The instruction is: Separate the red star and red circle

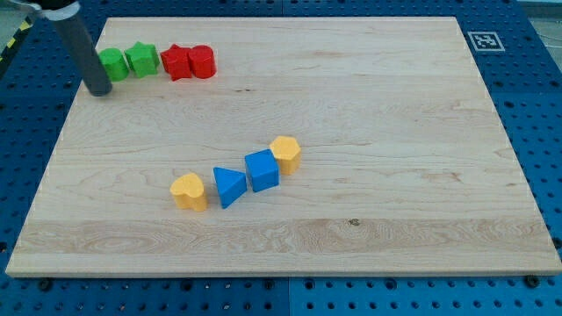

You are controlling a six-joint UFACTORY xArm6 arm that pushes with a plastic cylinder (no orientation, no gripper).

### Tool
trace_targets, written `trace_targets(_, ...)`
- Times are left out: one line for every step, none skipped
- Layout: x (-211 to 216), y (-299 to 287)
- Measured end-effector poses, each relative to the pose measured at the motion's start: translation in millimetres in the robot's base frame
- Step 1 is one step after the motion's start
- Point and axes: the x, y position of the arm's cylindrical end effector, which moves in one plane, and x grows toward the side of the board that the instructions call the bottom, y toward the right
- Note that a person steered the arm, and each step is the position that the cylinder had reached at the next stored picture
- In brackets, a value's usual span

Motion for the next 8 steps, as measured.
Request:
trace_targets(0,32)
trace_targets(1,62)
trace_targets(1,90)
trace_targets(1,97)
trace_targets(1,97)
trace_targets(-2,104)
trace_targets(-2,109)
trace_targets(-2,116)
